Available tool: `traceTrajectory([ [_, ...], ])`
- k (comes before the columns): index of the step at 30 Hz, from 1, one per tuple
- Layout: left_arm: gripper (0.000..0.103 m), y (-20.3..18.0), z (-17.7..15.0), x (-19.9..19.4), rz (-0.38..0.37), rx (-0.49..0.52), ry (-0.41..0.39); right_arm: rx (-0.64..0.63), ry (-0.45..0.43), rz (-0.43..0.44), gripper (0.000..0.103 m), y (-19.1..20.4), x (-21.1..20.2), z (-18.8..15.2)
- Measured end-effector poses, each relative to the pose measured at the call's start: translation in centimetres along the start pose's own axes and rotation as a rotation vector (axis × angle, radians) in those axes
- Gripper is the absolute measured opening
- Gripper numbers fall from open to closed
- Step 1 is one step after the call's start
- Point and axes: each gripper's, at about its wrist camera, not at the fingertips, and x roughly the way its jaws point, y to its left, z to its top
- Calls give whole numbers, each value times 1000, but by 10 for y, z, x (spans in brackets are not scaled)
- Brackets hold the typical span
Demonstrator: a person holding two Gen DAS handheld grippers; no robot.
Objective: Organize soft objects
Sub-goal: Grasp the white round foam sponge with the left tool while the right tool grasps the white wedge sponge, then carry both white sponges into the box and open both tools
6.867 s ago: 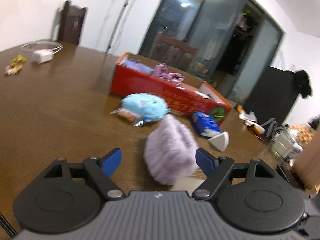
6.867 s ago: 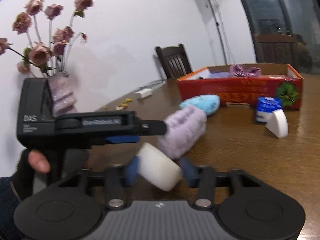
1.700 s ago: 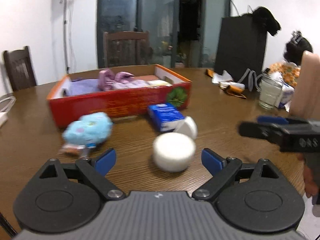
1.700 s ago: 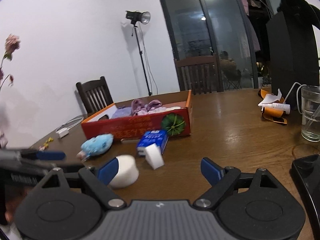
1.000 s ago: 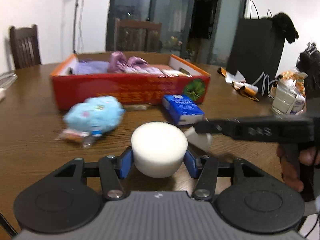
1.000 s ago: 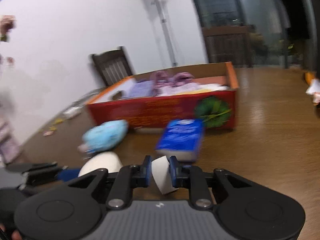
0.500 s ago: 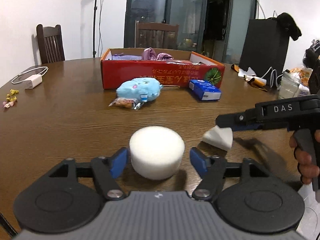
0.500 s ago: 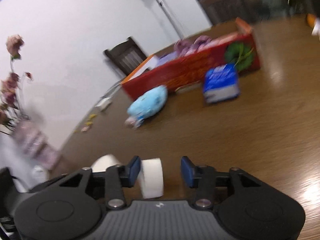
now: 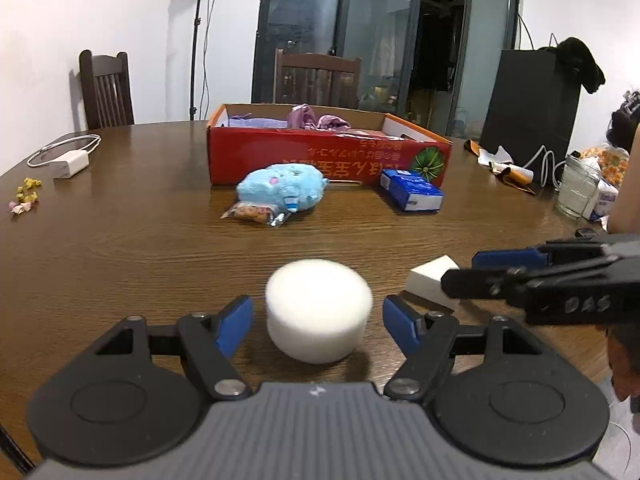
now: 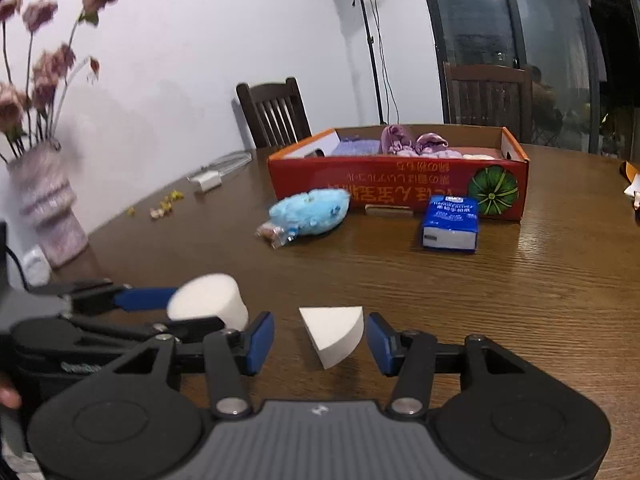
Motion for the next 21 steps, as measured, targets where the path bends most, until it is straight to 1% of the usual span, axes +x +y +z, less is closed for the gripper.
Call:
traceTrajectory([
  [2,69,2,1,0,-1,1,-4,-19,11,-27,50,3,9,-1],
  [3,59,2,1,0,-4,5,-4,-27,15,-36,50,4,12,-2],
  [4,55,2,2,2,-10,13,-2,-34,20,-41,48,5,15,-2],
  [5,55,3,2,3,-13,14,-3,-43,28,-40,44,6,18,-2],
  [6,53,3,3,4,-20,11,-1,-52,40,-34,29,6,22,-3],
  [8,51,4,9,6,-51,2,-1,-68,41,-37,27,7,26,-1],
  [10,51,4,17,7,-61,-2,-28,-54,40,-7,26,3,26,5],
  [11,51,5,26,8,-62,4,-47,-48,26,3,26,0,26,11],
  [13,51,8,47,14,-61,27,-96,-56,-8,3,26,-3,26,26],
  [16,52,20,99,32,-68,74,-175,-70,-64,27,26,-14,33,62],
  [17,52,24,114,41,-76,89,-189,-81,-81,33,26,-19,40,80],
  [19,52,36,149,68,-61,112,-199,-110,-104,24,26,-25,57,108],
  [20,52,41,163,83,-60,129,-188,-124,-105,16,26,-29,70,125],
  [21,52,47,178,102,-51,125,-170,-133,-102,12,26,-33,84,140],
])
